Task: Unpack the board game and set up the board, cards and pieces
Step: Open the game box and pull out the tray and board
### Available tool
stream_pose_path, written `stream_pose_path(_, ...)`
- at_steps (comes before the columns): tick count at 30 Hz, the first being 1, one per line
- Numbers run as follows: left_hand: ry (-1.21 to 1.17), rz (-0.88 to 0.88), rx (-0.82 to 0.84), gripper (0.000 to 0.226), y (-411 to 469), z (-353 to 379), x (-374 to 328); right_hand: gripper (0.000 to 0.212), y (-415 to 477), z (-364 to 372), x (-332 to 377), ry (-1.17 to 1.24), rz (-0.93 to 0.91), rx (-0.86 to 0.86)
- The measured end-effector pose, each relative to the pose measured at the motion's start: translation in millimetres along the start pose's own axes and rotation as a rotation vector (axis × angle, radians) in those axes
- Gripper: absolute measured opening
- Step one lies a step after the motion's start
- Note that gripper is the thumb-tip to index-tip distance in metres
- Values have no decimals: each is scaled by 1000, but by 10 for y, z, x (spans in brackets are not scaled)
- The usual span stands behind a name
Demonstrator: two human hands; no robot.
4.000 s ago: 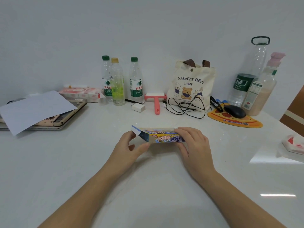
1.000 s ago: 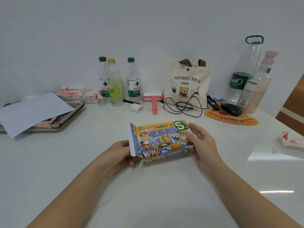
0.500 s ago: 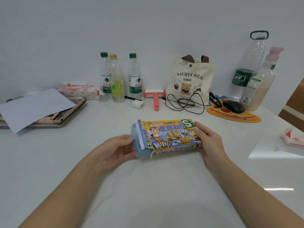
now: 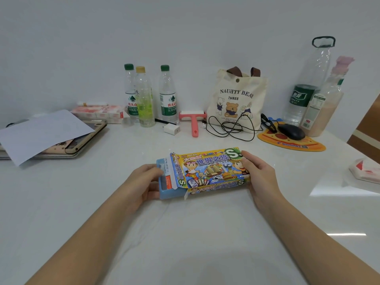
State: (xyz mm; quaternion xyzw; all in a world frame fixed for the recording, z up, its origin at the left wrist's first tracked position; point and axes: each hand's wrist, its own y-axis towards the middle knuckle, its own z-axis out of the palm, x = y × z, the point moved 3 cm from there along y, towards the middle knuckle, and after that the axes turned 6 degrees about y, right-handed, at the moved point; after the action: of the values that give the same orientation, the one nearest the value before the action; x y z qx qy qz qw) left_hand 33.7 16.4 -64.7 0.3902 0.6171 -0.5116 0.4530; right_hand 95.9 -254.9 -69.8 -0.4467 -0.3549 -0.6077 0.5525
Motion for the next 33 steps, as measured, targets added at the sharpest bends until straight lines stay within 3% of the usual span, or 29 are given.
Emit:
stream_pose_path(9,232,41,-201,31,11,-115,-8,28,20,-32,-15,-109,-50,-39)
stream_pose_path(14,733,237,-353,23,49,-225,6,32,-1,-34,5,-505,-221,-10)
stream_pose_path(19,1001,273,-399,25,102,-263,41,36,-56,29,4,-778,-319,52)
stream_pose_path(26,1084,322,-371,23,156,-294,81,38,-46,32,-21,-1014,-328,76)
stream_pose_path(28,1065,349,-367,24,153,-295,81,42,-86,82,58,-1149,-441,96)
stream_pose_path(30,1060,383,-342,25,153,-287,73,58,-164,181,162,-1217,-553,284)
stream_pose_path(33,1040,437,-274,27,163,-271,72,96,-331,320,162,-1299,-438,699)
